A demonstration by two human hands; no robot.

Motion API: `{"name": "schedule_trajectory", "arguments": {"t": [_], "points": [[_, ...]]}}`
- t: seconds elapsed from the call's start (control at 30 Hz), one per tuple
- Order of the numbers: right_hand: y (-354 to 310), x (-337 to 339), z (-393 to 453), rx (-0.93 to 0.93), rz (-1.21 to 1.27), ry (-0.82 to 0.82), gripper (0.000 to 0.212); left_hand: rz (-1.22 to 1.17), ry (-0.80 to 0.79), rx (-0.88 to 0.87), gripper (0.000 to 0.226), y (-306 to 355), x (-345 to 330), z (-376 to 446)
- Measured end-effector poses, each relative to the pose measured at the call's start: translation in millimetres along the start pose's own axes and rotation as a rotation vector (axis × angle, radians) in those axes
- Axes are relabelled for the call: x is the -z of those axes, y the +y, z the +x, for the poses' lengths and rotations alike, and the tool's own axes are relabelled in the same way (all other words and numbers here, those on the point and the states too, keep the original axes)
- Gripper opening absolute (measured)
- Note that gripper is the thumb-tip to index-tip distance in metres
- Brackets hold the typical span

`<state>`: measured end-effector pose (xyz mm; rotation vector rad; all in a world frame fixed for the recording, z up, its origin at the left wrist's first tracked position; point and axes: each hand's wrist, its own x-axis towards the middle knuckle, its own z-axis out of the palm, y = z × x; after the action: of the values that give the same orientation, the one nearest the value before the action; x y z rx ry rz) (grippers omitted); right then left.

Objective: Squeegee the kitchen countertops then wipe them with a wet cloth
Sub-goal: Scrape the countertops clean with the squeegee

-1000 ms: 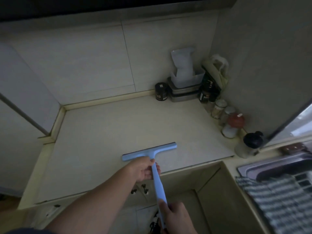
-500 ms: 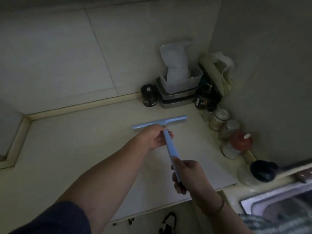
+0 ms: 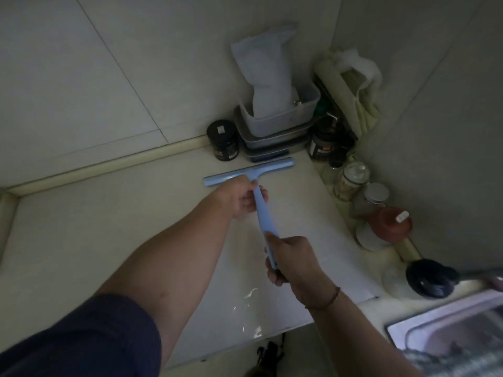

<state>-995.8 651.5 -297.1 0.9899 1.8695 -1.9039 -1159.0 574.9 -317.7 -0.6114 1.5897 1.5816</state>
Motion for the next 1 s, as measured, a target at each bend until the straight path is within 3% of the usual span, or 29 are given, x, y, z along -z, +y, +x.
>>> {"name": "schedule_trajectory", "arguments": {"t": [0.5, 0.8, 1.0], "points": [[108.8, 49.9, -129.8, 0.044, -0.344, -0.038, 0.065, 0.037, 0.011, 0.065, 0.025, -138.9, -26.9, -95.9], [163.0, 71.1, -180.6, -0.015, -0.398, 0.021, 0.056, 0.038, 0.016, 0.073, 0.026, -203.4, -44.1, -144.1], [146.7, 73.3, -194.1, 0.011, -0.381, 0.032, 0.052, 0.018, 0.044, 0.045, 0.025, -197.8, -46.0, -151.5]]}}
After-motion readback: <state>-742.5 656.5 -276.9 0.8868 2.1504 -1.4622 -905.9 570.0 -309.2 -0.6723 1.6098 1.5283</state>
